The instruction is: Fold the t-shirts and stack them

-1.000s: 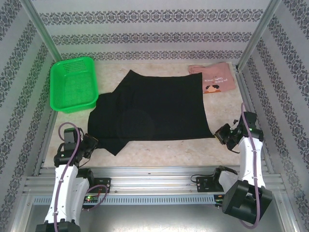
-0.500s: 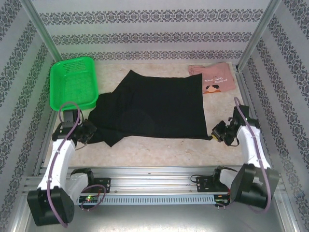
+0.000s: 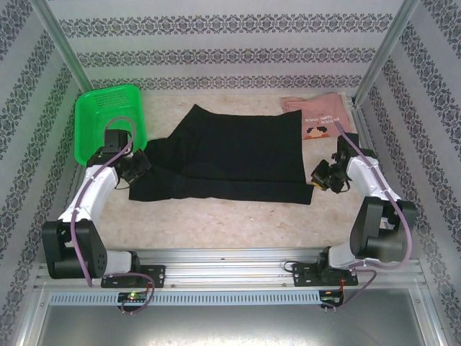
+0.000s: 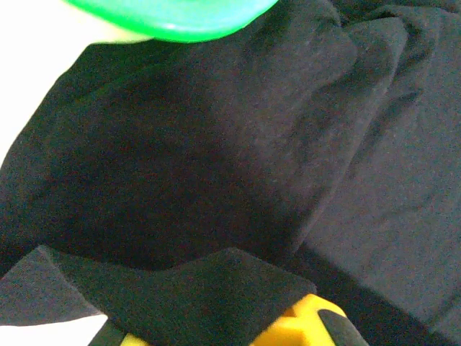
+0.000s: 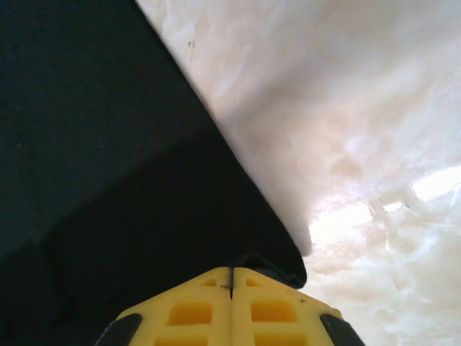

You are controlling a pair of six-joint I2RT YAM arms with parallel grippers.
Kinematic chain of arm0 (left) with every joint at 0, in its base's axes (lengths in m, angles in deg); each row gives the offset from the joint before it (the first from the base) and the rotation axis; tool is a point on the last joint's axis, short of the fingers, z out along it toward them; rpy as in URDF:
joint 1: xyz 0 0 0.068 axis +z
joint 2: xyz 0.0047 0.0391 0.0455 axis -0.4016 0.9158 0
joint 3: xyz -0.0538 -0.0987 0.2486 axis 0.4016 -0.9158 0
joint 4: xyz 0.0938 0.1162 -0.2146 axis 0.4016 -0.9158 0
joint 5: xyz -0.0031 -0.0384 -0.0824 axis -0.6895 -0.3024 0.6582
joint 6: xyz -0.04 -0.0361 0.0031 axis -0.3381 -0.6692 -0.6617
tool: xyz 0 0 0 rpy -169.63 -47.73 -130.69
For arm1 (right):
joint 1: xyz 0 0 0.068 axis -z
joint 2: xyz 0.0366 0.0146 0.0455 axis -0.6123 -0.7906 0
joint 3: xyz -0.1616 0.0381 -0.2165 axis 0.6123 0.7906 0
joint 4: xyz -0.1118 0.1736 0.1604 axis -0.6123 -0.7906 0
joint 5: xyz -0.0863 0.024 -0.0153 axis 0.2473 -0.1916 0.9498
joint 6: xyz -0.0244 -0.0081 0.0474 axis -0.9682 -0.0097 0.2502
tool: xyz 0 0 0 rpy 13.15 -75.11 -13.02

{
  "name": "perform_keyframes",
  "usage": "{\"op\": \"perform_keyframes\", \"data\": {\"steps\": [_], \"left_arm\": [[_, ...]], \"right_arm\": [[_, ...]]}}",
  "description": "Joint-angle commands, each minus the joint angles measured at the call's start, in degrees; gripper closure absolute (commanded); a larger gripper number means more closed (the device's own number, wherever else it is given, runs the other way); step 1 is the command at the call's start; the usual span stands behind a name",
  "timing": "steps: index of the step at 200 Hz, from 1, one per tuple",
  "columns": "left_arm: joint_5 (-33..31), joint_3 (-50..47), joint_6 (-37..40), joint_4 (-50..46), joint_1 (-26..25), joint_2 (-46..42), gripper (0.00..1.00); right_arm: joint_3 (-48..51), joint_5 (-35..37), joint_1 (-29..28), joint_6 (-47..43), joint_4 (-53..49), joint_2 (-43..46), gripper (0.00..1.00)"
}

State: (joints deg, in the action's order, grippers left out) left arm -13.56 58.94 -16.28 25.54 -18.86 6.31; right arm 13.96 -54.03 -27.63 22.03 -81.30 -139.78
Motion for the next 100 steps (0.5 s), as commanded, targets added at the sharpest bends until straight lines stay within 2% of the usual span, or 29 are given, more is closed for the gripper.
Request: {"op": "perform_keyframes", "data": {"steps": [1,100], "left_arm": [[-0.9,2.41,4.15,-1.35,-0.6,0.25,1.0],[-4.46,2.62,5.12,-3.0,-0.5,-0.91,1.0]], "right_arm": [[-2.6,1.69,-1.16,-2.31,0.53,-2.15,1.0],[-8.55,2.32,-4.51,-3.91,0.36,-9.62,1.0]]}}
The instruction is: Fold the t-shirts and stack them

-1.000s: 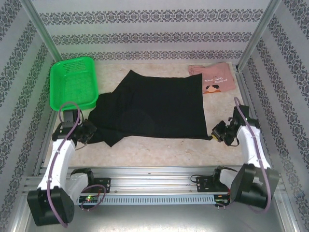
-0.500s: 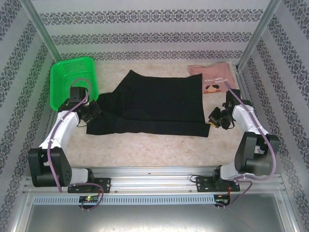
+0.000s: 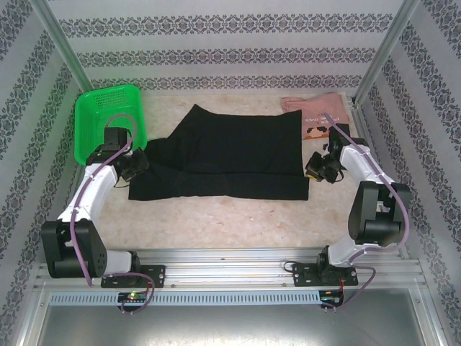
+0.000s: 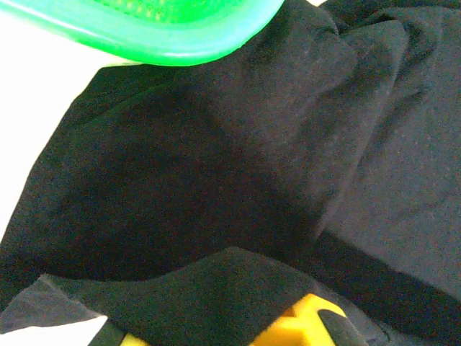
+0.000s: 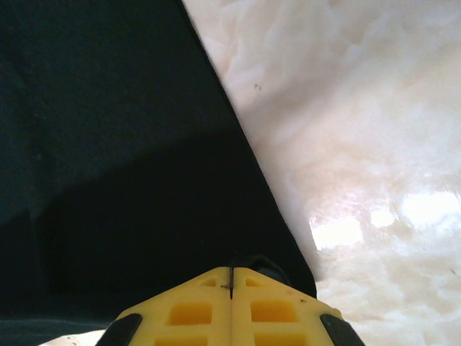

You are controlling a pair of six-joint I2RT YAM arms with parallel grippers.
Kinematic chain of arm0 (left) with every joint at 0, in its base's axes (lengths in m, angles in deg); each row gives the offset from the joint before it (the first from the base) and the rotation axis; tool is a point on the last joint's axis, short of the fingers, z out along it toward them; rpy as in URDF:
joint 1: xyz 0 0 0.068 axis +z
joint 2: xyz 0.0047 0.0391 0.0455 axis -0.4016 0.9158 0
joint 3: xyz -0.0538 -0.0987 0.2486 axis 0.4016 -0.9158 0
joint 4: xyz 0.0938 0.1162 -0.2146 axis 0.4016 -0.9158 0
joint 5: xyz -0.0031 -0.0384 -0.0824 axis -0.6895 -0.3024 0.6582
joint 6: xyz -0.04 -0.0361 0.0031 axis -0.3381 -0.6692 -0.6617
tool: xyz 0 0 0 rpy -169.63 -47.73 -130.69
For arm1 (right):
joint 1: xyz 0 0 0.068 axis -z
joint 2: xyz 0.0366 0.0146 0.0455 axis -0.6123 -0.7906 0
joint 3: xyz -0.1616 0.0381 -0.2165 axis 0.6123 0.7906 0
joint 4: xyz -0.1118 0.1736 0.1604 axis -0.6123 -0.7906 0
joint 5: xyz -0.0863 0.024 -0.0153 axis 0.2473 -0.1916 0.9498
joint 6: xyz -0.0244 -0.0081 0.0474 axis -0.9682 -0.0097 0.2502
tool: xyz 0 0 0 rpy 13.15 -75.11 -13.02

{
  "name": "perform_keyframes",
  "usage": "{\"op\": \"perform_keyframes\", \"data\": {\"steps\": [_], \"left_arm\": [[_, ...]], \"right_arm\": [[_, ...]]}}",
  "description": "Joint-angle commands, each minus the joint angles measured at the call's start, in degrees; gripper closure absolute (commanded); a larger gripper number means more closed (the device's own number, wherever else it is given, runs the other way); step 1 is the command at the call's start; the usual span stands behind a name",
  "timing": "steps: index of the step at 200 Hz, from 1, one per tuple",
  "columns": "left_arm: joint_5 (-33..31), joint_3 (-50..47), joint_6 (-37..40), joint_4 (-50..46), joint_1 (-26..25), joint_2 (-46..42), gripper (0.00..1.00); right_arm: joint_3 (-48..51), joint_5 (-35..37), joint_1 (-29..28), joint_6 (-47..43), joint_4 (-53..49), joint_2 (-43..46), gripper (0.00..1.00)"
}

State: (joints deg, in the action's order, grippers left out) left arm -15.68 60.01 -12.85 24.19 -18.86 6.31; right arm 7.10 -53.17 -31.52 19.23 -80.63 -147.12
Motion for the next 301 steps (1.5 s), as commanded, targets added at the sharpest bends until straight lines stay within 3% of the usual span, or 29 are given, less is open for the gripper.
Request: {"op": "perform_keyframes", "data": {"steps": [1,109,174,245,301], "left_arm": [[-2.35,1.62,1.68,-1.6,-0.42,-0.84,1.0],[0.52,14.78,11.37,-5.76,-1.34,11.41,1.0],[-1.16,14.64,11.45,-5.33,-2.09,14.51,1.0],[-2.46,9.68,10.5,-8.92,-1.94,5.07,1.0],[-2.85,5.38,7.18,-16.05,-1.39,-10.28,1.0]], "right_arm": [[-1.75,1.48,-0.66,-1.16,-0.3,-2.36,1.0],[-5.84,2.65,-3.22,-2.62,0.94,-10.94,1.0],[-8.07,4.33,-4.9,-2.69,0.38,-14.01,1.0],[-9.89,7.64,-4.75,-5.38,-3.64,-9.4,1.0],[-5.92,8.03,-1.97,-7.19,-9.7,4.21,1.0]]}}
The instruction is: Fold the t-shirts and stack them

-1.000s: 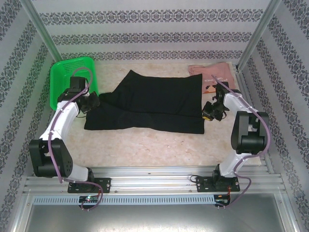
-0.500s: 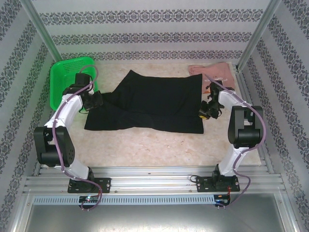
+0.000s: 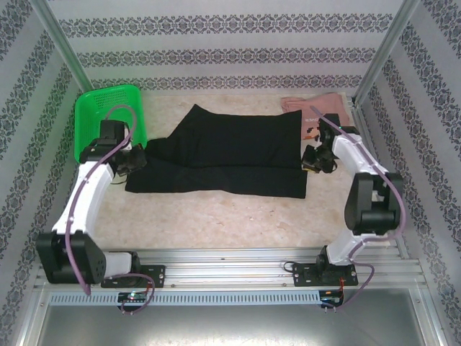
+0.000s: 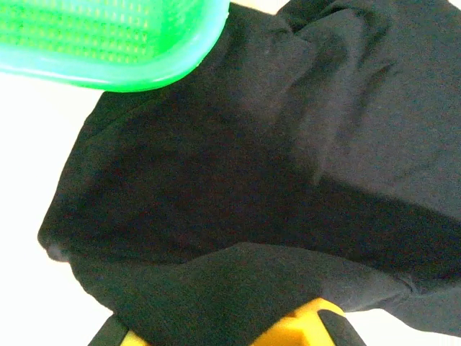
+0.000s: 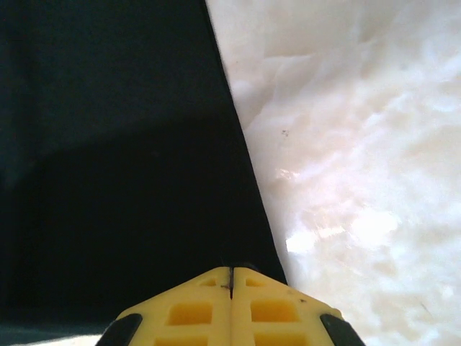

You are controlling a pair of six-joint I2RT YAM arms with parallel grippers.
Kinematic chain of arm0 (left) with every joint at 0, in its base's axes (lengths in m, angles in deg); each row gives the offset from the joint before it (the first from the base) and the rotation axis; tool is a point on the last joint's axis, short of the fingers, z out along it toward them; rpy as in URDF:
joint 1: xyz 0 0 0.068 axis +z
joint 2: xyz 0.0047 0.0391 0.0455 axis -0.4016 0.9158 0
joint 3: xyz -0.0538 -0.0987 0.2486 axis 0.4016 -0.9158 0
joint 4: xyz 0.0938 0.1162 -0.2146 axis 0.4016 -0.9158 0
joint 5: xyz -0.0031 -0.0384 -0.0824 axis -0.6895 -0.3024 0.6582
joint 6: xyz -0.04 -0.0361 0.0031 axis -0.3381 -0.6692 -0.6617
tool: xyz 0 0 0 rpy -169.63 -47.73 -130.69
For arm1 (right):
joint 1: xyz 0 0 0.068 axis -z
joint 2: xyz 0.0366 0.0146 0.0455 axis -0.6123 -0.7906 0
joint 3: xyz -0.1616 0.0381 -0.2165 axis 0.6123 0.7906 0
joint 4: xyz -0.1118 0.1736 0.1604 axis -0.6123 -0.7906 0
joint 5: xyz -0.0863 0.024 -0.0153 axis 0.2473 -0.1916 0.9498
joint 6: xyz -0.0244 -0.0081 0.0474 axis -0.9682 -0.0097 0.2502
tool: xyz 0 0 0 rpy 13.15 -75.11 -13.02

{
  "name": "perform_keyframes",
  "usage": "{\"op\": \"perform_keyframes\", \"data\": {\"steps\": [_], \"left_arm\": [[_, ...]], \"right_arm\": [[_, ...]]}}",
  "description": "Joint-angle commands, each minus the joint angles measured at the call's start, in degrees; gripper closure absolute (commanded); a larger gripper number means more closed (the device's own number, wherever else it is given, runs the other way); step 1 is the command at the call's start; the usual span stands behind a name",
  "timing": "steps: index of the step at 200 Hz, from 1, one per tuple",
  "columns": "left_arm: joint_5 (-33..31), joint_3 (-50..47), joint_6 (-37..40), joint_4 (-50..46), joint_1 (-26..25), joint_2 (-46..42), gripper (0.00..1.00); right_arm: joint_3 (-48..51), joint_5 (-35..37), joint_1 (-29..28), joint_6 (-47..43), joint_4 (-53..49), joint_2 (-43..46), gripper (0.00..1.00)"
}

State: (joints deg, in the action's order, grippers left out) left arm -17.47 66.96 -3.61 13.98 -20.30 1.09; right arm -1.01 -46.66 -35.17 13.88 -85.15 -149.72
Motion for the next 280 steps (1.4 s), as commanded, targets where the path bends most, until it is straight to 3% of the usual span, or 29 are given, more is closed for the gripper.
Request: {"op": "perform_keyframes", "data": {"steps": [1,44,86,195,280], "left_arm": [[-0.99,-1.66,-2.13,-5.98,0.01,-5.27,1.0],[0.81,-5.7,-3.33,-8.34,0.05,-10.31,1.0],[-0.41,-7.38,-3.77,-7.38,0.05,-10.91,1.0],[-2.24,1.22,2.18,1.32,-0.14,8.72,1.0],[-1.03,7.47,6.76,2.19,-0.74,19.02,1.0]], "right_arm": [[2.19,1.51,1.68,-1.83,-5.17,6.81,1.0],[7.37,-0.64,2.11,-2.29,-7.26,12.65,1.0],[10.13,-1.05,2.86,-2.86,-6.24,12.66,1.0],[-0.59,-2.41,-1.26,-3.28,-1.01,-5.77,1.0],[-3.01,-1.05,-2.02,-4.07,0.12,-11.78,1.0]]}}
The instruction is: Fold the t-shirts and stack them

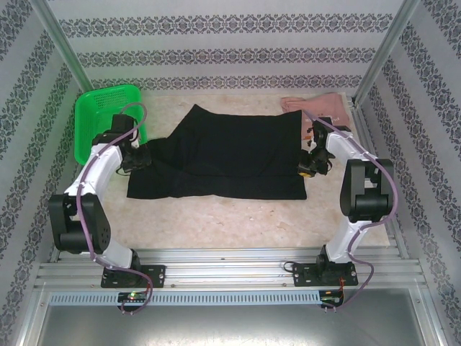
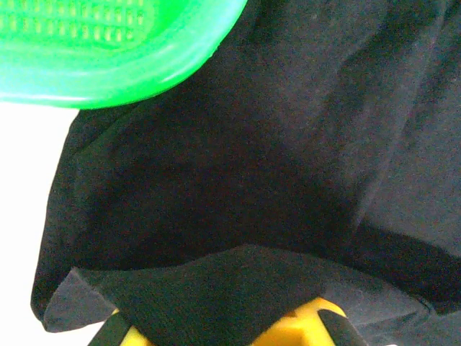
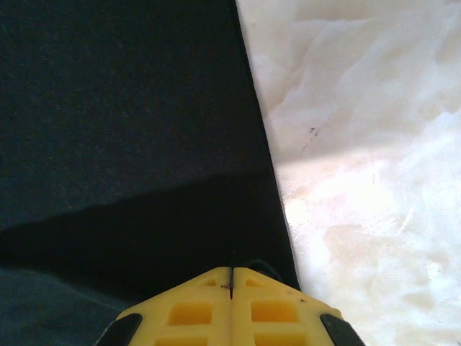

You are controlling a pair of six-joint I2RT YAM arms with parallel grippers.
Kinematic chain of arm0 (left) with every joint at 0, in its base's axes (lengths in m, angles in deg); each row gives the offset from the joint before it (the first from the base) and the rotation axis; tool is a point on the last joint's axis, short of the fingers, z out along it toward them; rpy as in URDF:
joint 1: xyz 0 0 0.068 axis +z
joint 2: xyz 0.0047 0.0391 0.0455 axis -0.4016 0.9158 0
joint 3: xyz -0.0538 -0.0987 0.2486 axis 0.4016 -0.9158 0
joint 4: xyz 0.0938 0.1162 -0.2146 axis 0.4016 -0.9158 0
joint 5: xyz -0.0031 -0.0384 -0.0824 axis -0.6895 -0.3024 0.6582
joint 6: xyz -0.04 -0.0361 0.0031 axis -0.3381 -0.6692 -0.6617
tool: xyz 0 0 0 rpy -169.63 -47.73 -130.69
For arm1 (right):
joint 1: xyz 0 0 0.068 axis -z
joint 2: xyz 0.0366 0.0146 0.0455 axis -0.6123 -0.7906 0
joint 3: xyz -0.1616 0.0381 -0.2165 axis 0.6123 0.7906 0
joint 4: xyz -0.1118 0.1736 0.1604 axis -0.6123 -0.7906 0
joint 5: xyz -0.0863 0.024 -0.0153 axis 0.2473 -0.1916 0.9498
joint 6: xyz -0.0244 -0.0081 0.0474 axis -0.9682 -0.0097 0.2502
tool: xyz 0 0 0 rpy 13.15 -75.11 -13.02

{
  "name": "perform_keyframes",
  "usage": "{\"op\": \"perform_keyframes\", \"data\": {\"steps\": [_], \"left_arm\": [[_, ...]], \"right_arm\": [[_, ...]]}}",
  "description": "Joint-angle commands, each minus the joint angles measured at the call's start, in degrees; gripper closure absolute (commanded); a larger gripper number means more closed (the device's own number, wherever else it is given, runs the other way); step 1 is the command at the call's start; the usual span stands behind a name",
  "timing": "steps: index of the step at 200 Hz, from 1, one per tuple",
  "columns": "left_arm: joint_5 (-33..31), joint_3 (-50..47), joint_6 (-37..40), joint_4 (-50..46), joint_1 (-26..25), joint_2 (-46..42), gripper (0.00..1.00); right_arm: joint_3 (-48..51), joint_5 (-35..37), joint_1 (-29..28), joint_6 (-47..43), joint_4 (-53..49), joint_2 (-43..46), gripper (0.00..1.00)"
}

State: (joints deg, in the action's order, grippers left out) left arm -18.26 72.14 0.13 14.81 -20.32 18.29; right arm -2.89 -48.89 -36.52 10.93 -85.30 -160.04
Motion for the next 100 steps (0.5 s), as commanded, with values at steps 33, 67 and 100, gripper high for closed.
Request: {"op": "perform_keyframes", "data": {"steps": [33,67,100], "left_arm": [[-0.37,3.82,3.73,1.8,-1.06,4.39,1.0],[-0.99,6.69,4.74,1.27,-1.75,6.94,1.0],[-1.45,8.77,5.49,1.05,-2.18,9.71,1.0]], "right_arm": [[-0.87,1.79,-0.73,-1.25,1.13,-2.51,1.0],[-1.63,2.14,-0.71,-1.15,1.63,-3.81,1.0],[-3.13,2.82,-0.69,-1.54,1.36,-5.54,1.0]]}}
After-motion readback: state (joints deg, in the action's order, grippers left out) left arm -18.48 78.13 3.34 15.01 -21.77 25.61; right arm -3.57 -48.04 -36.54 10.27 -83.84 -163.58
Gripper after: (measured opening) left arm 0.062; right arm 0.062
